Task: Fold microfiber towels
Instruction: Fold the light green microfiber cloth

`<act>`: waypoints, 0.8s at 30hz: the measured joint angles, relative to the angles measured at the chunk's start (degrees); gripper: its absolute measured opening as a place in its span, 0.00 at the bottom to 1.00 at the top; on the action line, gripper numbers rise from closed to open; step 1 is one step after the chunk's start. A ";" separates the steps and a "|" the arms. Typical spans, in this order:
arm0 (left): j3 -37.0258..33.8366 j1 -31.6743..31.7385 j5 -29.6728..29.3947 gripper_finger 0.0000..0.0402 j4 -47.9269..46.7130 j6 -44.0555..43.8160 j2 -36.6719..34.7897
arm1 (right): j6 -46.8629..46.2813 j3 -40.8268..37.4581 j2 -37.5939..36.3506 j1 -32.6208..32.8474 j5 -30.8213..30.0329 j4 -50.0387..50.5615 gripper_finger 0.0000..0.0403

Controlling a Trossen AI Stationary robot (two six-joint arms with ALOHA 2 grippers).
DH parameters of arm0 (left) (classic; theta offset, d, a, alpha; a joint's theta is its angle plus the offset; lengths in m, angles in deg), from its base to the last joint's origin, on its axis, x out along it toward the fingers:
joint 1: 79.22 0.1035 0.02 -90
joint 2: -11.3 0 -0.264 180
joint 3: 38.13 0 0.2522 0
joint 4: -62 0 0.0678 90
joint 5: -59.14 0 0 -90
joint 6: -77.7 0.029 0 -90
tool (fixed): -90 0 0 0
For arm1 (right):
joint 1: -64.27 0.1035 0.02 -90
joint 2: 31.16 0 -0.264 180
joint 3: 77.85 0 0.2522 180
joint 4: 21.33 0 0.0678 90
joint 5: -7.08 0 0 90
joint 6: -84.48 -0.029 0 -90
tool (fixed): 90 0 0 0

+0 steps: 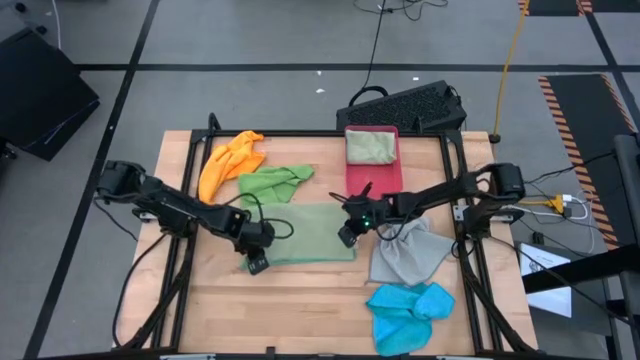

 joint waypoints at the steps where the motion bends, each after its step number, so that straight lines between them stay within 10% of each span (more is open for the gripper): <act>1: 0.05 -0.64 0.03 0.20 0.71 -0.93 0.31 | -0.05 0.00 0.65 0.00 -0.03 -0.46 0.00; 12: 3.21 -3.85 4.89 0.20 -0.70 -5.82 -4.00 | -0.88 0.02 0.31 0.26 0.09 -2.56 0.00; 24: 3.13 -4.98 -4.49 0.20 0.03 -5.13 -1.62 | -0.39 5.64 6.47 -2.03 -5.74 -0.20 0.00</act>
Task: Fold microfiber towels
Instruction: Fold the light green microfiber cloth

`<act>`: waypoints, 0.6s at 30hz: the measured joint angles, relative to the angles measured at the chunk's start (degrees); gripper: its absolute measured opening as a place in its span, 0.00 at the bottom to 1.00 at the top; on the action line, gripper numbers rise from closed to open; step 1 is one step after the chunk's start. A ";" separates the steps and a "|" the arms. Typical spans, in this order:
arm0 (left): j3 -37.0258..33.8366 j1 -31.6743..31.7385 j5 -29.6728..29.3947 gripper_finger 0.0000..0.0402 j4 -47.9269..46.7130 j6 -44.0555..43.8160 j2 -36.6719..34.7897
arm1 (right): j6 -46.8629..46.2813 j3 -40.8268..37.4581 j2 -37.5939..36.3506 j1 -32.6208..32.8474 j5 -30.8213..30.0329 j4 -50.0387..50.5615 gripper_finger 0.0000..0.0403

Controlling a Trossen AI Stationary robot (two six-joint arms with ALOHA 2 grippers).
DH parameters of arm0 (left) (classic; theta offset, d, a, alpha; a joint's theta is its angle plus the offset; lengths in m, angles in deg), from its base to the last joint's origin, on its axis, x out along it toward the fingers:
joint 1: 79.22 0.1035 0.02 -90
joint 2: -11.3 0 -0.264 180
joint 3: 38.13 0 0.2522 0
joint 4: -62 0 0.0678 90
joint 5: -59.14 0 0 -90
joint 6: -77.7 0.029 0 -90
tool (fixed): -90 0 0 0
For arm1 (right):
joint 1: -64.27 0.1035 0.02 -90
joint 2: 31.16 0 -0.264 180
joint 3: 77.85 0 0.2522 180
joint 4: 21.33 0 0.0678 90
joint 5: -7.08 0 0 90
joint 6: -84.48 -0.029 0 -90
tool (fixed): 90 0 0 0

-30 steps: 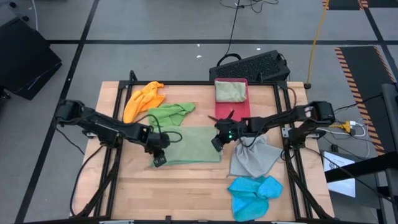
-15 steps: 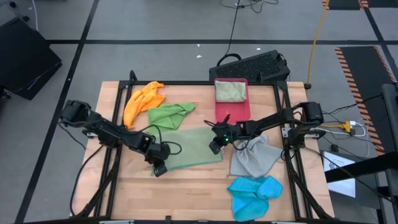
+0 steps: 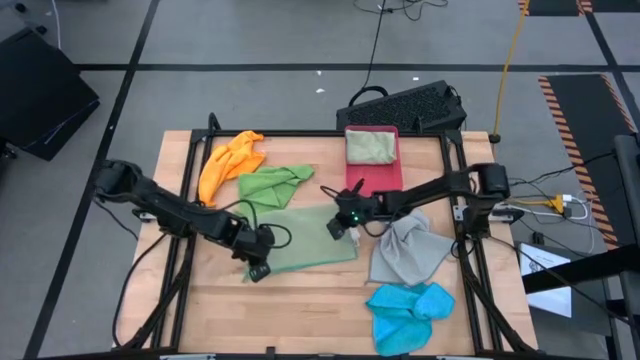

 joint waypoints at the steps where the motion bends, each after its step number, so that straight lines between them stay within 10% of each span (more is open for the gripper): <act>1: -0.24 0.00 0.61 0.20 0.88 0.06 1.10 | -0.01 0.31 0.68 -0.07 0.16 1.29 0.00; 10: -1.19 -1.67 14.99 0.20 2.80 0.37 5.86 | -3.75 0.54 -0.52 -0.75 1.59 8.86 0.00; 18: -0.31 -0.92 13.30 0.20 2.80 -0.22 0.52 | -3.28 0.28 -9.38 -0.75 1.54 11.13 0.00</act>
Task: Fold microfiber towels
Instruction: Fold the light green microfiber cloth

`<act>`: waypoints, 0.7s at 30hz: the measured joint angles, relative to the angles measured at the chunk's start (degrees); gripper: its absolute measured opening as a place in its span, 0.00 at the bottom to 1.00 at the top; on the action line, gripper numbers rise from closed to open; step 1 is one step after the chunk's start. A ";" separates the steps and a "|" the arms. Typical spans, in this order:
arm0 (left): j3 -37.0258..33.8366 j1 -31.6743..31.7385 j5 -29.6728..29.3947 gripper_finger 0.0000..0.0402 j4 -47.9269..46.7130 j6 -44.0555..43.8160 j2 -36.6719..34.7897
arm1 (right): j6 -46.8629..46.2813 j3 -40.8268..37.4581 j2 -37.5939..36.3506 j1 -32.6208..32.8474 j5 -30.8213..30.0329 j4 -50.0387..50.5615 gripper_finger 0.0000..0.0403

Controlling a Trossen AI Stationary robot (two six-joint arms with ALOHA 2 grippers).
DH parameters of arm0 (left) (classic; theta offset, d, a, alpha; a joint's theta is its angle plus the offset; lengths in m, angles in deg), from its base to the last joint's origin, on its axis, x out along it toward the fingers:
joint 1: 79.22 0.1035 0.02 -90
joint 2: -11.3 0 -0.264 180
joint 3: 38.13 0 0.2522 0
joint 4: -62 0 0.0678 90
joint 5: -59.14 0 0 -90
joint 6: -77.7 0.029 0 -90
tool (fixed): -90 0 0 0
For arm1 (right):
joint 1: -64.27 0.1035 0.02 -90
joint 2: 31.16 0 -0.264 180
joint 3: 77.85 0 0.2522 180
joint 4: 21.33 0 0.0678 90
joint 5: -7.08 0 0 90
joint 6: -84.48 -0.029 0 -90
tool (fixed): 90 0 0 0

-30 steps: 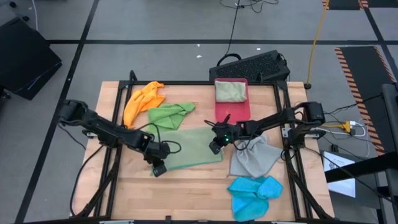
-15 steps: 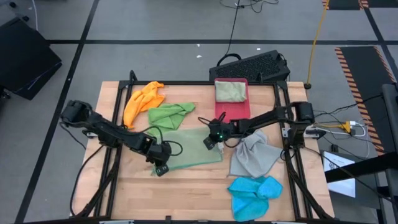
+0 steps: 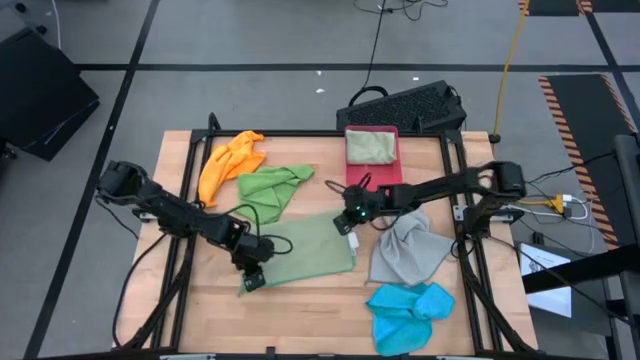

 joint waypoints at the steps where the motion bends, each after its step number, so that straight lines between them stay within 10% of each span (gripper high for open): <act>1: 0.02 0.41 -0.82 0.20 -0.18 0.28 -0.89 | 0.12 0.03 -1.51 0.00 -0.01 -0.01 0.00; 21: 1.23 10.96 -2.68 0.20 10.59 1.79 -10.33 | -6.69 0.11 -23.72 8.40 8.87 11.37 0.00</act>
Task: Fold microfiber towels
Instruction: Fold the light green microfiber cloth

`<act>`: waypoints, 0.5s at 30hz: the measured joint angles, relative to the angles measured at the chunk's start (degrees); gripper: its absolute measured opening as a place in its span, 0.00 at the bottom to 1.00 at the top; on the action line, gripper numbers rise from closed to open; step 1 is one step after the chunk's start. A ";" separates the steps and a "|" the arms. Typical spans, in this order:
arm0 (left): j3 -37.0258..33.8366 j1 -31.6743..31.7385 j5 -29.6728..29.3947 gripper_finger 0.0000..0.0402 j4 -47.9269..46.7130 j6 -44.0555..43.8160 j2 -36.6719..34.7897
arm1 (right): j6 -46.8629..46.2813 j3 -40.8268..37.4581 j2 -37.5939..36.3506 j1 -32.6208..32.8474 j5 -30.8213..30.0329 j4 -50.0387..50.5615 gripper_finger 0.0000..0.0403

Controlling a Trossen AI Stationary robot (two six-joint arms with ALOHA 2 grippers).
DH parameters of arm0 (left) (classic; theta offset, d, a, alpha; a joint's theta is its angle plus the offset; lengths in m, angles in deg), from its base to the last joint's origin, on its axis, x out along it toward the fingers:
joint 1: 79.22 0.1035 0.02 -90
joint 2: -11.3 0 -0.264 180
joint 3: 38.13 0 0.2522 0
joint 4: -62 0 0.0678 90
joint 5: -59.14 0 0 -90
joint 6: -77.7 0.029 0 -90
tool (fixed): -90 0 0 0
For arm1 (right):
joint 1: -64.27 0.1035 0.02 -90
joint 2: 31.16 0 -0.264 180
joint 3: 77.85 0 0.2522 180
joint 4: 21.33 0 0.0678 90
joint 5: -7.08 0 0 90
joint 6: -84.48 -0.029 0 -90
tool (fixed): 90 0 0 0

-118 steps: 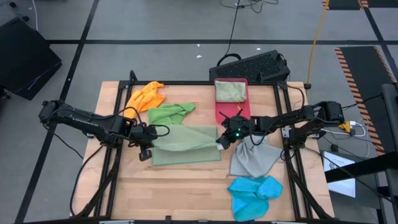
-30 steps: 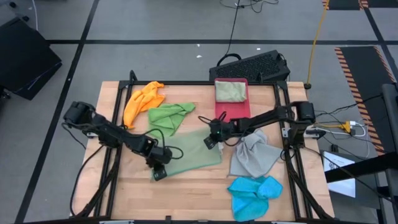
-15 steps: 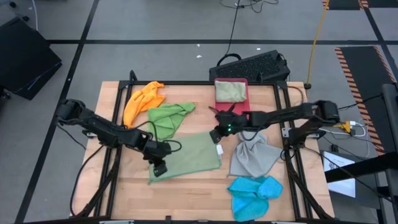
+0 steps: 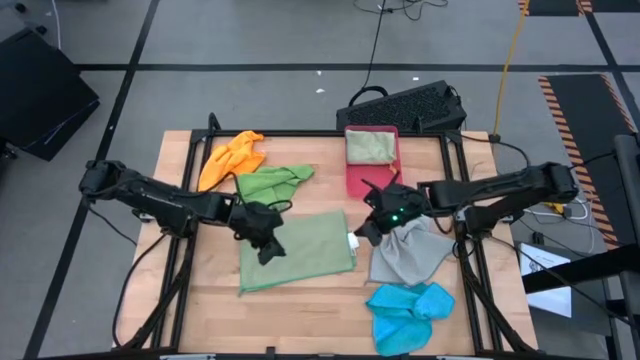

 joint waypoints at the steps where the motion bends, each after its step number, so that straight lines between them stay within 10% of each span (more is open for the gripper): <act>1: 0.73 0.01 1.13 0.20 -0.68 -0.10 -0.20 | 0.01 0.00 -0.25 0.29 0.00 1.51 0.00; 15: 16.29 -5.54 -7.50 0.20 -23.65 -13.19 0.41 | 19.18 -1.14 -0.83 -0.55 -0.02 5.29 0.00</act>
